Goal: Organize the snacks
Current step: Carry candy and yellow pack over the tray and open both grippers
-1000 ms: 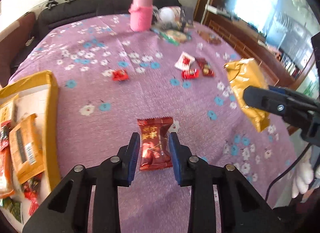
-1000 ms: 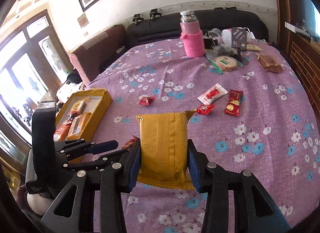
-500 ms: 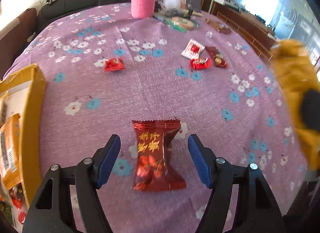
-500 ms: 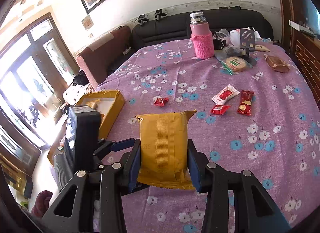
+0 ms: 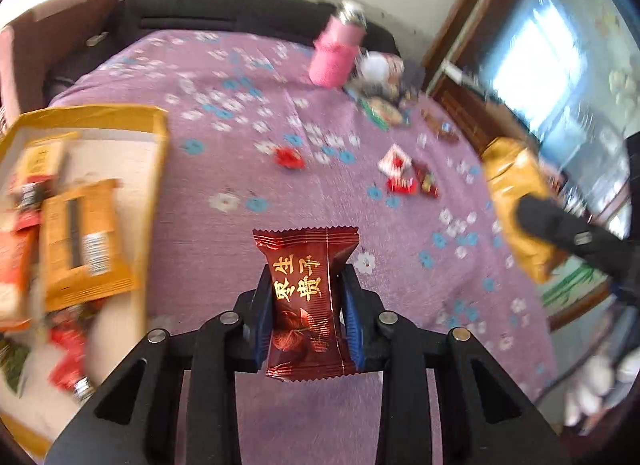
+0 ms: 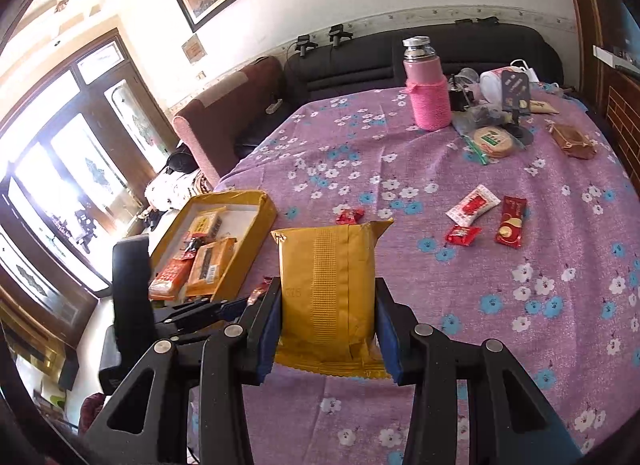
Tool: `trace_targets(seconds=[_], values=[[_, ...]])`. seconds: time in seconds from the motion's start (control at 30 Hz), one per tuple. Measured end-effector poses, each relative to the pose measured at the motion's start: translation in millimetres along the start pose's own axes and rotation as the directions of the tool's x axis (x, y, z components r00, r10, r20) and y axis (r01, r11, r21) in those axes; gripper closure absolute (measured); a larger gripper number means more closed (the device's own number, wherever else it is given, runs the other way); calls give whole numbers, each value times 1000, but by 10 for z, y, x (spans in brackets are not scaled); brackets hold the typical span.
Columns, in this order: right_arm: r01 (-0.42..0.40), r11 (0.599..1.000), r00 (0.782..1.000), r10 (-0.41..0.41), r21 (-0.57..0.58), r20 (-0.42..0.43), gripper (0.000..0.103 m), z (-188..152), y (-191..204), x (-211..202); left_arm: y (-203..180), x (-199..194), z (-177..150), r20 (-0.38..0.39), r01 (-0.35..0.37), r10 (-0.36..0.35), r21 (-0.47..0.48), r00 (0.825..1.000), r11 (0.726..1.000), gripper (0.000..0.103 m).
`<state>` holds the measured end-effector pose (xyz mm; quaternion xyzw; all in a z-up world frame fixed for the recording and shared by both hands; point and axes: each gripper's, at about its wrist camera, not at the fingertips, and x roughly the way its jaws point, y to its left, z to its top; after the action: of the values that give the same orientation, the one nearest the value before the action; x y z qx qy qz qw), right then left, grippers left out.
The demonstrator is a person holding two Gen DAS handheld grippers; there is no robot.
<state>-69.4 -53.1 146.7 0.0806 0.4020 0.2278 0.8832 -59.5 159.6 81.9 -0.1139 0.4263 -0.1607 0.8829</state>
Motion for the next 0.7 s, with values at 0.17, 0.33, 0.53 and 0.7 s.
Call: trace_targets(seconds=[0.17,0.33,0.53,0.7], values=[[-126,991,990,123,-41,-74,60,114,558,401,645,-710,-73,129,-120,139,-149,982,982,75],[-211,974,961,190,-87,-203,60,19,1232,1114,1289,-848,-226,103,-251,287,-268,952,930,75],[-188,976,937,145,-108,-318,61,-147,1653,1870,1612,-789,-380,86,-266,306,-314,948,911,73],[-153,988,917,141,-1,-374,58,-192,1575,2273,1643,-933,-420,141,-246,308,-339,941,908,51]])
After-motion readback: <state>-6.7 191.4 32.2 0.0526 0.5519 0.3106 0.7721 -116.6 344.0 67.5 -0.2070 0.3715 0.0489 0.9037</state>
